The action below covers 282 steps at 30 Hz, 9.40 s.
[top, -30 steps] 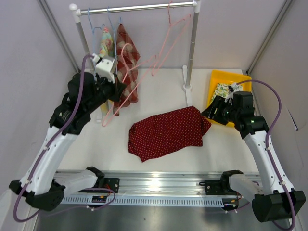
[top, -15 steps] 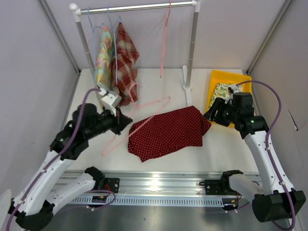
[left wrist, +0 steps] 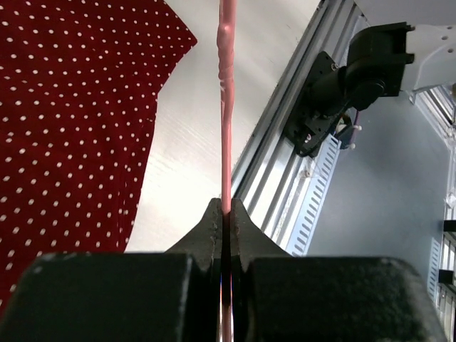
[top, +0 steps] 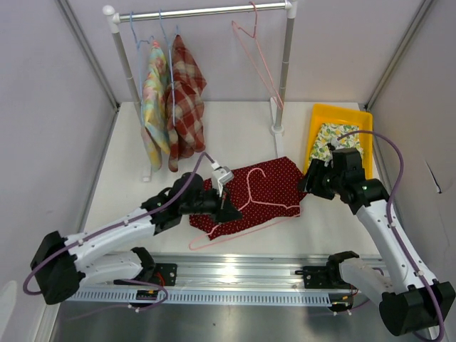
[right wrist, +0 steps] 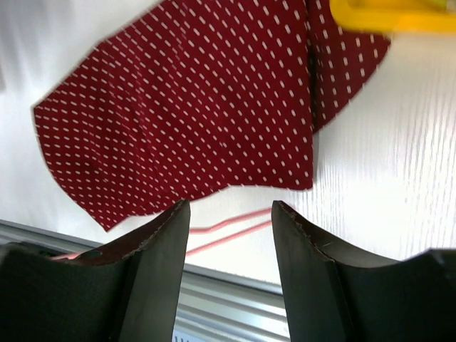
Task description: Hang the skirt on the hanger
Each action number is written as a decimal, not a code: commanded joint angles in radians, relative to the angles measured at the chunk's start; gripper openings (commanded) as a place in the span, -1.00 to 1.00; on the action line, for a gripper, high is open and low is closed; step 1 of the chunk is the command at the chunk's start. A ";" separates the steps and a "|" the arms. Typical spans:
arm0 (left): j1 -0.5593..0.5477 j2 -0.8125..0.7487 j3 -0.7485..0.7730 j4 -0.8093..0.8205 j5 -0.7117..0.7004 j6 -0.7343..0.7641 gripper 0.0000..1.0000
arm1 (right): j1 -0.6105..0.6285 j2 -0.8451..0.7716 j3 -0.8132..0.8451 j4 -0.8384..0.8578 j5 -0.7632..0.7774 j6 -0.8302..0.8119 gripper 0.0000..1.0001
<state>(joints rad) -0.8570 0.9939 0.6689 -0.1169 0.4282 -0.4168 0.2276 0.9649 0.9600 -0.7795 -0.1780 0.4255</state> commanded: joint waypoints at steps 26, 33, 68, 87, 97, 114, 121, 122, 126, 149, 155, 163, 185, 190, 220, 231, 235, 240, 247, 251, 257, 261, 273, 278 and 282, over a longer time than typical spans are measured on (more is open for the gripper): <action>-0.013 0.502 -0.140 0.764 0.024 -0.088 -1.00 | 0.136 0.066 -0.406 0.355 0.138 0.188 -0.10; -0.011 0.514 -0.146 0.767 0.021 -0.086 -1.00 | 0.136 0.106 -0.437 0.407 0.160 0.183 -0.09; 0.049 0.568 -0.129 0.741 0.015 -0.056 -1.00 | 0.150 0.101 -0.331 0.353 0.222 0.182 -0.64; 0.098 0.609 -0.121 0.859 0.061 -0.083 -1.00 | 0.151 0.089 -0.156 0.201 0.212 0.180 -0.65; 0.118 0.623 -0.109 0.839 0.061 -0.074 -1.00 | 0.161 0.129 -0.291 0.262 0.222 0.190 -0.30; 0.128 0.624 -0.127 0.858 0.089 -0.068 -1.00 | 0.161 0.264 -0.415 0.450 0.224 0.234 -0.11; 0.147 0.618 -0.134 0.888 0.129 -0.059 -1.00 | 0.162 0.193 -0.282 0.304 0.261 0.222 -0.56; 0.148 0.615 -0.134 0.884 0.133 -0.056 -1.00 | 0.159 0.184 -0.264 0.269 0.268 0.217 -0.57; 0.157 0.606 -0.140 0.885 0.136 -0.051 -1.00 | 0.156 0.158 -0.202 0.220 0.268 0.210 -0.57; 0.236 0.558 -0.184 0.921 0.153 -0.063 -1.00 | 0.162 0.181 -0.015 0.112 0.284 0.196 -0.58; 0.268 0.557 -0.221 1.005 0.178 -0.120 -1.00 | 0.168 0.204 0.000 0.109 0.284 0.196 -0.59; 0.273 0.572 -0.216 1.004 0.175 -0.112 -1.00 | 0.187 0.209 -0.064 0.130 0.298 0.193 -0.38; 0.276 0.597 -0.196 1.042 0.265 -0.134 -1.00 | 0.193 0.307 -0.316 0.399 0.221 0.219 -0.32; 0.274 0.609 -0.200 1.099 0.293 -0.154 -1.00 | 0.196 0.247 -0.224 0.277 0.255 0.220 -0.50; 0.296 0.568 -0.149 0.807 0.164 -0.070 -1.00 | 0.182 0.267 -0.026 0.151 0.270 0.185 -0.67; 0.294 0.509 -0.157 0.731 0.063 0.022 -1.00 | 0.101 0.268 0.062 0.108 0.206 0.153 -0.81; 0.296 0.512 -0.167 0.764 0.092 0.038 -1.00 | 0.072 0.284 0.089 0.097 0.190 0.137 -0.81; 0.285 0.520 -0.177 0.744 0.078 0.088 -1.00 | 0.027 0.299 0.106 0.102 0.127 0.131 -0.81; 0.256 0.545 -0.161 0.755 0.159 0.108 -1.00 | 0.010 0.377 0.233 0.071 0.104 0.127 -0.81; 0.237 0.562 -0.150 0.746 0.181 0.107 -1.00 | 0.012 0.408 0.255 0.072 0.101 0.130 -0.81; 0.216 0.531 -0.167 0.692 0.110 0.144 -1.00 | 0.009 0.396 0.215 0.091 0.104 0.133 -0.81; 0.197 0.522 -0.166 0.666 0.083 0.168 -1.00 | -0.005 0.393 0.195 0.089 0.098 0.131 -0.81; 0.193 0.515 -0.143 0.566 -0.094 0.200 -1.00 | 0.057 0.209 -0.113 0.154 0.234 0.193 -0.12; 0.193 0.512 -0.140 0.568 -0.095 0.199 -1.00 | 0.309 0.167 -0.081 0.137 0.412 0.220 0.30; 0.191 0.512 -0.132 0.557 -0.094 0.200 -1.00 | 0.552 0.166 -0.107 0.262 0.492 0.207 0.32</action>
<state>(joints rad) -0.6609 1.5330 0.4999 0.4442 0.3576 -0.2523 0.6701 1.1458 0.8421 -0.6285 0.2008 0.6285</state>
